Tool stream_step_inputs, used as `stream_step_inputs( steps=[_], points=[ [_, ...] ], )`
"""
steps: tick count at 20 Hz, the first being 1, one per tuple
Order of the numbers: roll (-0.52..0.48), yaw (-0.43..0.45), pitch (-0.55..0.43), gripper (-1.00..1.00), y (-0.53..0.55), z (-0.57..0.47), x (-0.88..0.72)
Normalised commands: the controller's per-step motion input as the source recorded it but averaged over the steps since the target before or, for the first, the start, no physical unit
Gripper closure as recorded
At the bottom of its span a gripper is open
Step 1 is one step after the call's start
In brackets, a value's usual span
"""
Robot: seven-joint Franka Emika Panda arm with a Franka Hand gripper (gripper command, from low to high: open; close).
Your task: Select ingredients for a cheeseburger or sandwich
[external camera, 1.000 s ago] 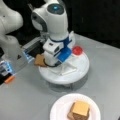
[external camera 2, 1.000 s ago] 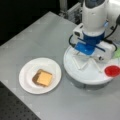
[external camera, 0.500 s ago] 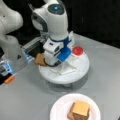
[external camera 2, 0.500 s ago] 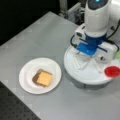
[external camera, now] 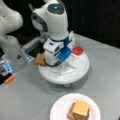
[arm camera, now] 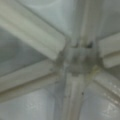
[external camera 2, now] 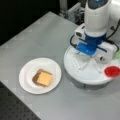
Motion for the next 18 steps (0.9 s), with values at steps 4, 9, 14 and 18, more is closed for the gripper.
stream_step_inputs(
  steps=[4,9,14,18],
  points=[
    [0.036,-0.027,-0.137,-1.0,-0.02,-0.07,0.02],
    [0.03,-0.004,-0.113,-1.0,-0.03,-0.1,-0.04],
    [0.025,-0.003,-0.12,-1.0,-0.01,-0.13,-0.11],
    [0.015,-0.01,-0.138,-1.0,0.02,-0.14,-0.18]
  ],
)
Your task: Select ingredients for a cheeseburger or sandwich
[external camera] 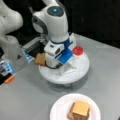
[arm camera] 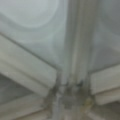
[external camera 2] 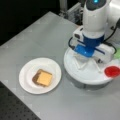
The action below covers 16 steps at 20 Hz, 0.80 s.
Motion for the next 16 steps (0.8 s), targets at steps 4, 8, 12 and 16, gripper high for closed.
stream_step_inputs(
  steps=[4,8,12,16],
  points=[
    [0.007,-0.011,-0.157,-1.0,0.04,-0.16,-0.23],
    [0.023,0.021,-0.163,-1.0,0.04,-0.18,-0.23],
    [0.025,0.055,-0.159,-1.0,0.06,-0.16,-0.18],
    [0.008,0.069,-0.147,-1.0,0.07,-0.17,-0.16]
  ],
)
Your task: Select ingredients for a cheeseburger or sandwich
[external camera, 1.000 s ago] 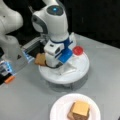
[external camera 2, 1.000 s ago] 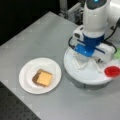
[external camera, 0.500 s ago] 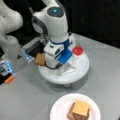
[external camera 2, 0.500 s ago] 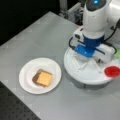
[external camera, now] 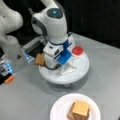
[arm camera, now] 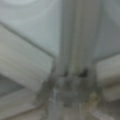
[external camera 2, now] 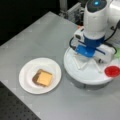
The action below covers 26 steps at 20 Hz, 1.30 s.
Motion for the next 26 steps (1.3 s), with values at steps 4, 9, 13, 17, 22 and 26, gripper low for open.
stream_step_inputs(
  steps=[4,9,13,17,22,26],
  points=[
    [0.0,0.247,-0.076,-1.0,0.06,-0.2,-0.18],
    [0.023,0.539,0.04,-1.0,-0.03,-0.23,-0.18],
    [0.027,0.647,0.061,-1.0,-0.1,-0.28,-0.14],
    [0.03,0.557,0.09,-1.0,-0.11,-0.29,-0.07],
    [0.029,0.587,0.121,-1.0,-0.09,-0.3,0.06],
    [0.002,0.624,0.164,-1.0,-0.07,-0.32,0.22]
  ],
)
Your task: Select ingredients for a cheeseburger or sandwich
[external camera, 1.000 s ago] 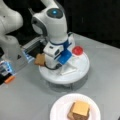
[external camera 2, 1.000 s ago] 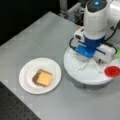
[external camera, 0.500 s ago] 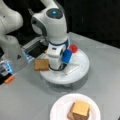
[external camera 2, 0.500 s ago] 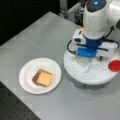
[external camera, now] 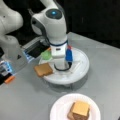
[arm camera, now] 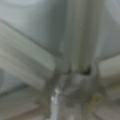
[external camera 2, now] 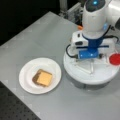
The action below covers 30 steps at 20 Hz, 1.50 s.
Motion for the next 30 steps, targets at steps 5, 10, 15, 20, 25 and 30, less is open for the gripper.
stream_step_inputs(
  steps=[5,10,15,20,25,30],
  points=[
    [-0.102,0.67,0.161,-1.0,-0.02,-0.31,0.41],
    [-0.109,0.464,0.191,-1.0,-0.02,-0.3,0.46],
    [-0.076,0.311,0.244,-1.0,-0.08,-0.33,0.4],
    [-0.083,0.206,0.275,-1.0,-0.09,-0.26,0.31],
    [-0.079,0.115,0.311,-1.0,-0.06,-0.05,0.23],
    [-0.06,0.044,0.295,-1.0,-0.01,0.18,0.18]
  ],
)
